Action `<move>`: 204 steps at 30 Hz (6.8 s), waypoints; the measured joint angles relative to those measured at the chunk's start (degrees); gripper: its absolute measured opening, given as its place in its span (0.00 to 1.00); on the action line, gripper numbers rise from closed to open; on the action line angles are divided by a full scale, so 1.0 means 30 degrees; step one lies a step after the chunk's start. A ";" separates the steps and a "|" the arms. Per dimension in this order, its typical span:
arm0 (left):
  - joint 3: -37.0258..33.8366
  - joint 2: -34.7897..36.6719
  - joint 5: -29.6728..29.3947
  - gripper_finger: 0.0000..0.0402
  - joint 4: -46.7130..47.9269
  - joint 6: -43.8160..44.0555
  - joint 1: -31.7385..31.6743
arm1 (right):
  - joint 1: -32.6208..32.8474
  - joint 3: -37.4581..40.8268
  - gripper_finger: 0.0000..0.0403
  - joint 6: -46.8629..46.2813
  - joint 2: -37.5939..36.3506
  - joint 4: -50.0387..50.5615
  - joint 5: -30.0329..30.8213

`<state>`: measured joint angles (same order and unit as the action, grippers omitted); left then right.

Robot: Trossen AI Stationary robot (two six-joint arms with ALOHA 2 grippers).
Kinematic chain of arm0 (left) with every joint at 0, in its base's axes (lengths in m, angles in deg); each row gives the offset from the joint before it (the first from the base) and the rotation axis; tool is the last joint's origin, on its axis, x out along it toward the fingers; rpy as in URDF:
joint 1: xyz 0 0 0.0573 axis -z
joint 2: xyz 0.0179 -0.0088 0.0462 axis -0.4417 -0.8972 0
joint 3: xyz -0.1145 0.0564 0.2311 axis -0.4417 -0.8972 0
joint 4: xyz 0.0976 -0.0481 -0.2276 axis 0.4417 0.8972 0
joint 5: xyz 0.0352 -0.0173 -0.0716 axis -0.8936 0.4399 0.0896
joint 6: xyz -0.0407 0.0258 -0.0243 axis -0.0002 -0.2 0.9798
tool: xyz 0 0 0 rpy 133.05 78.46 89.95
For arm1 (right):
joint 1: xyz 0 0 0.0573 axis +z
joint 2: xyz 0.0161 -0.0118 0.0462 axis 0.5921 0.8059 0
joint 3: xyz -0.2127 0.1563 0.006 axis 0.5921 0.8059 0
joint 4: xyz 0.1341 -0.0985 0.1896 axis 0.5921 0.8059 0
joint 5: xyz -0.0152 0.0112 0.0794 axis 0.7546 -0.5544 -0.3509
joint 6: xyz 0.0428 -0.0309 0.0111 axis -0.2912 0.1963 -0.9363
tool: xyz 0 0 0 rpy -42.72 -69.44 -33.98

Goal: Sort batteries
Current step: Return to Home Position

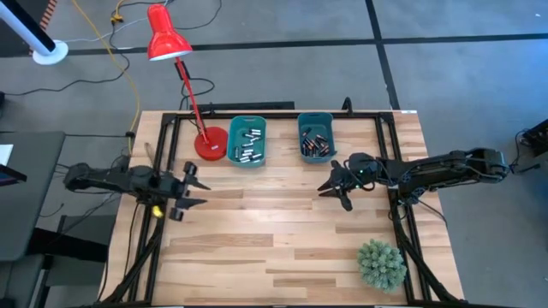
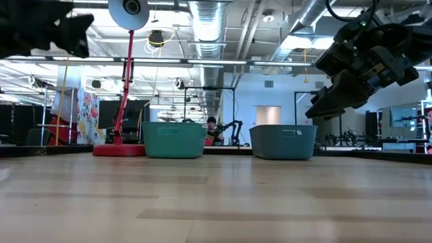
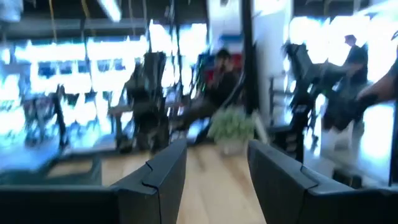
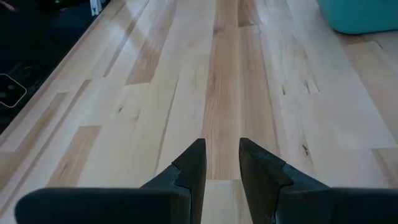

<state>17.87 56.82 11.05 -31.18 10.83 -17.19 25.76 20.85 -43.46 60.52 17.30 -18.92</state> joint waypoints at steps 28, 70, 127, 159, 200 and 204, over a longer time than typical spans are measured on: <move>-0.0092 -0.0204 -0.2417 0.42 0.3947 0.2761 -0.1386 | -0.0158 0.1697 0.28 -0.0304 -0.0007 -0.3638 -0.0751; -0.0107 -0.0203 -0.2453 0.42 0.3910 0.2801 -0.1386 | 0.4859 0.5005 0.28 -0.1244 -2.0474 0.5071 0.7982; -0.0107 -0.0203 -0.2440 0.42 0.3917 0.2801 -0.1379 | 0.4838 0.5056 0.28 -0.1202 -1.4987 0.5158 0.7982; -0.0107 -0.0200 -0.2439 0.42 0.3921 0.2801 -0.1379 | 0.4838 0.5056 0.28 -0.1195 -1.4987 0.5155 0.7982; -0.0107 -0.0203 -0.2439 0.42 0.3917 0.2801 -0.1384 | 0.4838 0.5056 0.28 -0.1195 -1.4994 0.5151 0.7982; -0.0107 -0.0202 -0.2440 0.42 0.3918 0.2801 -0.1385 | 0.4841 0.5056 0.28 -0.1198 -1.4992 0.5151 0.7980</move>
<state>17.55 56.22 3.73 -19.42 19.23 -21.34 40.28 36.02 -47.06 15.54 32.75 5.02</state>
